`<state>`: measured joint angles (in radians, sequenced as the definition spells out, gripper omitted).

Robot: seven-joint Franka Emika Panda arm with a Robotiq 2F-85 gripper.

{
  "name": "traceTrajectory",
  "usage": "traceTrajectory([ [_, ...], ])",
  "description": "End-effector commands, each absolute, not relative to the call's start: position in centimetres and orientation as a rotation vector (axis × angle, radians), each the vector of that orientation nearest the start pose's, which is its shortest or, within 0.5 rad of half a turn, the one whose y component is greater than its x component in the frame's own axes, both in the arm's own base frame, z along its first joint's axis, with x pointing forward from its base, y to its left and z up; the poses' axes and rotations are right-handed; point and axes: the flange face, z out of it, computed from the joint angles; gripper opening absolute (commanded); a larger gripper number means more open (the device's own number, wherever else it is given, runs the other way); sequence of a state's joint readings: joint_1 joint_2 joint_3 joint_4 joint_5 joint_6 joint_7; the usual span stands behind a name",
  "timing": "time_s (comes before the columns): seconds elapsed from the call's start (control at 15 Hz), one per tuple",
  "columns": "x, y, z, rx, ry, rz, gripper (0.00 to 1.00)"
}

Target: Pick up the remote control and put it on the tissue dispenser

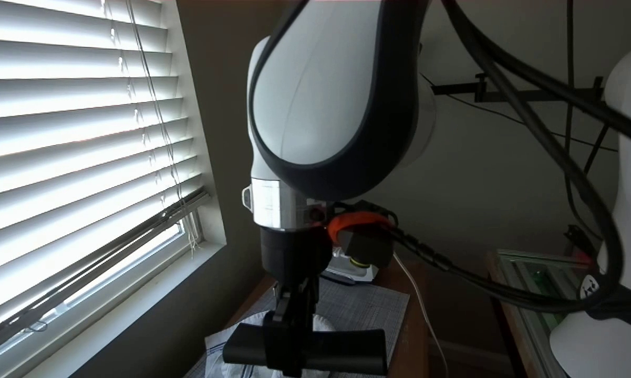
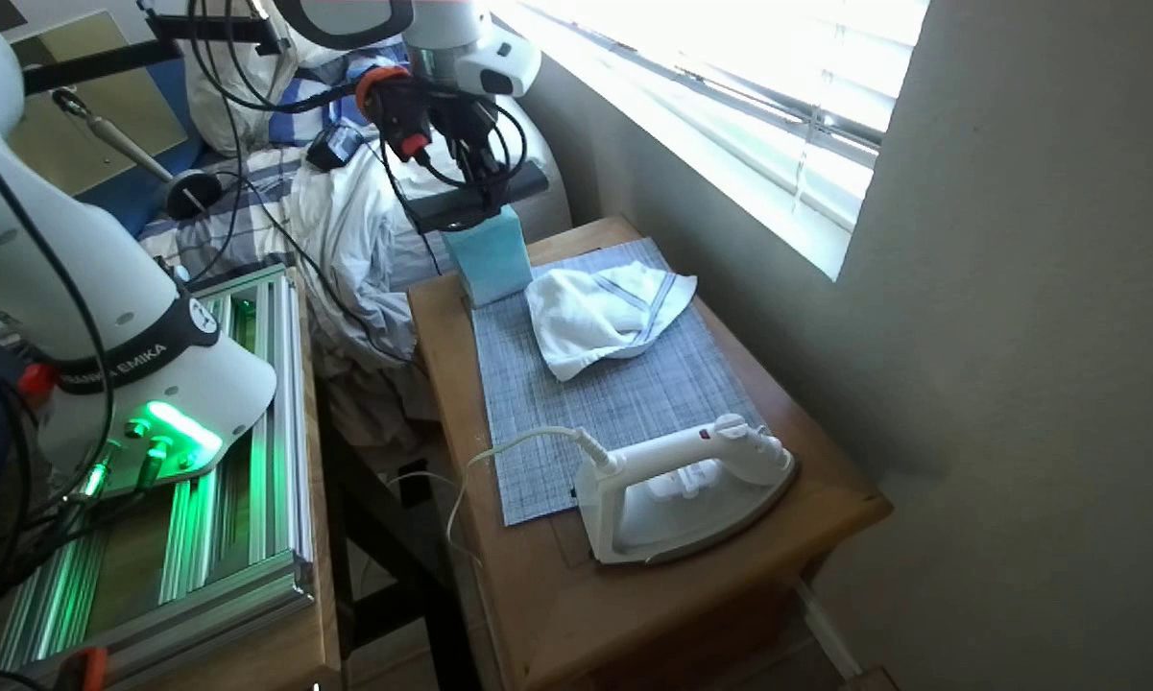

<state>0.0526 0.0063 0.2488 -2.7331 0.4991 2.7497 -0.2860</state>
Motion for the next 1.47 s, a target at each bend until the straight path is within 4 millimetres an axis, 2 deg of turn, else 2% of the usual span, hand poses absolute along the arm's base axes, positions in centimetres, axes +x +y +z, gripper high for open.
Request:
traceTrajectory([
  [0.0, 37.9, 12.2, 22.1, -2.903, -0.223, -0.078, 0.29],
  [0.2, 37.3, 13.0, 22.0, -2.882, -0.249, -0.063, 0.29],
  [0.27, 37.4, 13.0, 22.0, -2.898, -0.239, -0.048, 0.54],
  [0.4, 37.3, 13.2, 22.0, -2.895, -0.248, -0.047, 0.54],
  [0.47, 37.3, 13.1, 22.0, -2.894, -0.248, -0.047, 0.29],
  [0.87, 36.2, 16.0, 20.3, -2.899, -0.448, 0.009, 0.29],
  [1.07, 35.3, 17.3, 19.4, -2.907, -0.722, 0.038, 0.29],
  [1.2, 35.6, 17.3, 19.2, -2.903, -0.905, 0.047, 0.29],
  [1.4, 36.4, 18.0, 19.9, -2.863, -1.164, -0.002, 0.29],
])
